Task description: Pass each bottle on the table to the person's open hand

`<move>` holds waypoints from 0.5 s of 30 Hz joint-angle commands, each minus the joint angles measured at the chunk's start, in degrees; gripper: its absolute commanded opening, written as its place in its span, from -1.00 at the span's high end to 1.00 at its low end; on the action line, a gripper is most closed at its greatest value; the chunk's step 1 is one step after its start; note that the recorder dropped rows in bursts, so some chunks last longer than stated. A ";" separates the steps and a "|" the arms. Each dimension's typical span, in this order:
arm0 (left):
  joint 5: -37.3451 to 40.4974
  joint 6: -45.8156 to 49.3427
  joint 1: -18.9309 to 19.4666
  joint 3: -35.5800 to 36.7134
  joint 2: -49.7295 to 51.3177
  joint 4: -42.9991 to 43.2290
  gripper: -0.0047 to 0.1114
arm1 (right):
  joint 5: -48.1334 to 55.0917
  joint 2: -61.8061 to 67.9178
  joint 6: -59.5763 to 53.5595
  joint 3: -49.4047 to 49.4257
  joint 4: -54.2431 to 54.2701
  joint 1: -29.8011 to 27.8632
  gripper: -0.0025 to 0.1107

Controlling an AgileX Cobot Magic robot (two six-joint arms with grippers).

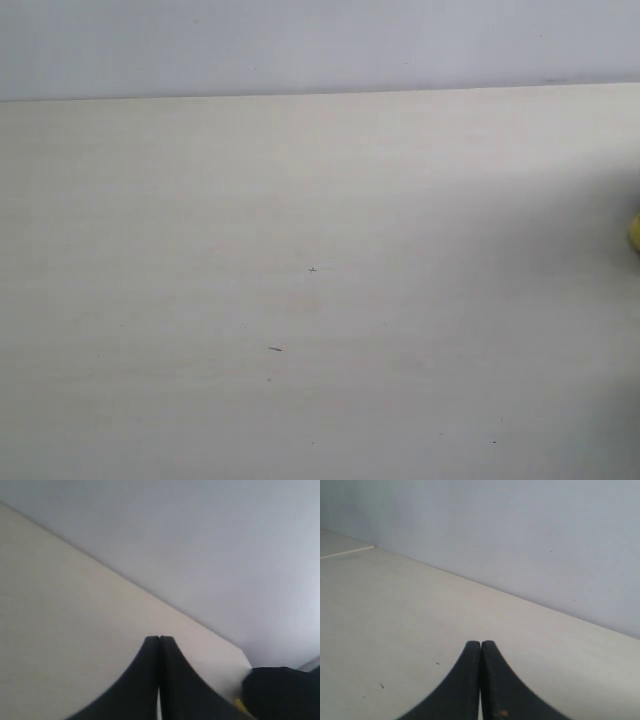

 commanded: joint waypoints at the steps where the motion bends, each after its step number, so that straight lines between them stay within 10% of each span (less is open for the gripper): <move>1: -6.12 0.04 3.60 6.85 -0.40 0.44 0.92 | -0.13 -0.19 0.12 0.19 -0.05 -0.11 0.96; 6: -22.81 0.20 4.07 14.57 -0.40 9.55 0.92 | -0.13 -0.19 0.12 0.19 -0.05 -0.11 0.96; 15: -24.20 0.20 4.07 14.57 -0.40 10.51 0.92 | -0.13 -0.19 0.12 0.19 -0.05 -0.11 0.96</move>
